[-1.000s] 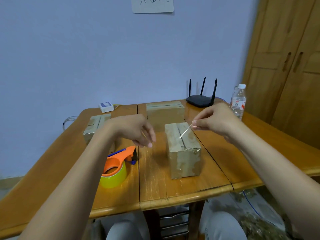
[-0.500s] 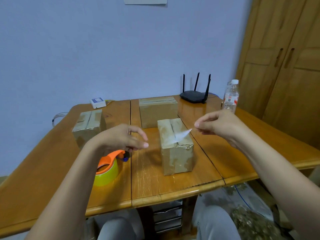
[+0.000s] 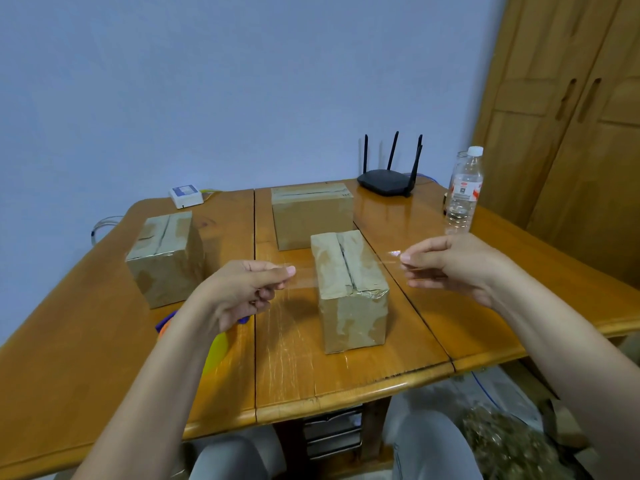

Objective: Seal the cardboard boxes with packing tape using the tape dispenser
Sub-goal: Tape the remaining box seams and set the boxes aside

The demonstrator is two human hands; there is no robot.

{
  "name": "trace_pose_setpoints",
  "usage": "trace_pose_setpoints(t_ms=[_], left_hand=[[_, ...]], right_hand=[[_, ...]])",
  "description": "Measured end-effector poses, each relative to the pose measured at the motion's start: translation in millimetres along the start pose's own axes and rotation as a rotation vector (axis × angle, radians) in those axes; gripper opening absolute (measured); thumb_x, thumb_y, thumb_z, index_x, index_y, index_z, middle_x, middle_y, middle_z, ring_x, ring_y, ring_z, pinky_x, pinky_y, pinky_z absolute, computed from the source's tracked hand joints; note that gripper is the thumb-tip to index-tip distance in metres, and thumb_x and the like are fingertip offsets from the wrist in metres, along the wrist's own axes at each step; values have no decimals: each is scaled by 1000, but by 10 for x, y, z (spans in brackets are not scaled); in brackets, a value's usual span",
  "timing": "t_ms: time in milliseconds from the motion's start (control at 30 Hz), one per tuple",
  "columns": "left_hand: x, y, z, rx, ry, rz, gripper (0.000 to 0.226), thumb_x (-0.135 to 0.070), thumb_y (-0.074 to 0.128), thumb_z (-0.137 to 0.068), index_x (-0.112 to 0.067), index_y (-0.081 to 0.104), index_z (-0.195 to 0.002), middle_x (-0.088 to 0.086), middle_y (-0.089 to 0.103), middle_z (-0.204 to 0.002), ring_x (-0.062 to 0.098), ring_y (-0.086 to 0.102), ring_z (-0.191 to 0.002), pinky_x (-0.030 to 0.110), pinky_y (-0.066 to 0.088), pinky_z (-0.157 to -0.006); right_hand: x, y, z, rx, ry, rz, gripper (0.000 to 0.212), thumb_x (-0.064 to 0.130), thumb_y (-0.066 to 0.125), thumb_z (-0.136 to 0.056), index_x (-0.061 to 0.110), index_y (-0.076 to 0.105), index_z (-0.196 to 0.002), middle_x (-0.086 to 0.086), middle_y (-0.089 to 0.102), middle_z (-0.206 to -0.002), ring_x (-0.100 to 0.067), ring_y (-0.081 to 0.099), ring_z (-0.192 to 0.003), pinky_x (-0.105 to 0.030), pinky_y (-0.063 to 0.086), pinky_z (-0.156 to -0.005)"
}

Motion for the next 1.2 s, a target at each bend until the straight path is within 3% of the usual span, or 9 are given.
trace_pose_setpoints(t_ms=[133, 267, 433, 633, 800, 1067, 1200], left_hand=[[107, 0, -20, -61, 21, 14, 21, -34, 82, -74, -14, 76, -77, 2, 65, -74, 13, 51, -67, 29, 45, -66], [168, -18, 0, -71, 41, 7, 23, -37, 78, -78, -15, 79, -83, 0, 67, -77, 18, 55, -77, 34, 49, -75], [203, -36, 11, -151, 67, -48, 23, -37, 77, -79, -14, 81, -84, -8, 68, -69, 20, 58, -84, 31, 53, -75], [198, -17, 26, -114, 53, -16, 26, -32, 79, -77, -8, 80, -86, 6, 65, -75, 20, 57, -76, 31, 52, -76], [202, 1, 55, -115, 34, 15, 24, -27, 79, -78, -6, 80, -89, 5, 66, -73, 17, 56, -72, 34, 51, -78], [250, 63, 85, -194, 33, 86, 18, -27, 79, -81, -9, 77, -80, 1, 64, -65, 12, 52, -61, 28, 47, -65], [277, 72, 92, -207, 27, 100, 19, -28, 81, -79, -9, 79, -78, 3, 66, -67, 12, 52, -61, 29, 48, -67]], right_hand=[[-67, -3, -58, 12, 18, -48, 20, 7, 79, -82, -2, 76, -100, -15, 77, -98, -28, 74, -93, -37, 64, -75], [-125, 36, -75, -3, -8, -73, 14, 6, 76, -85, -3, 75, -96, -18, 76, -92, -25, 75, -83, -30, 63, -71], [-156, 76, -65, -55, -39, -76, 11, 4, 76, -85, -3, 74, -94, -16, 76, -85, -21, 74, -74, -23, 60, -63], [-184, 124, -64, -130, -65, -102, 10, 2, 76, -85, -3, 73, -93, -23, 75, -86, -20, 72, -68, -24, 59, -61], [-148, 67, -46, -146, -44, -51, 31, 7, 83, -80, 7, 69, -108, -13, 77, -80, -16, 70, -62, -25, 59, -58], [-124, 38, -5, -170, -27, -4, 23, 11, 84, -79, 5, 73, -99, -7, 77, -77, -9, 62, -56, -23, 60, -55], [-193, 18, -2, -155, -17, -1, 22, 13, 83, -80, 7, 74, -99, -6, 78, -80, -10, 63, -61, -22, 57, -54]])
Point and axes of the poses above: each hand's wrist, its own z-axis away from the middle knuckle, its own y-axis out of the palm, x = y × z, the point moved 3 cm from there along -z, towards the middle knuckle
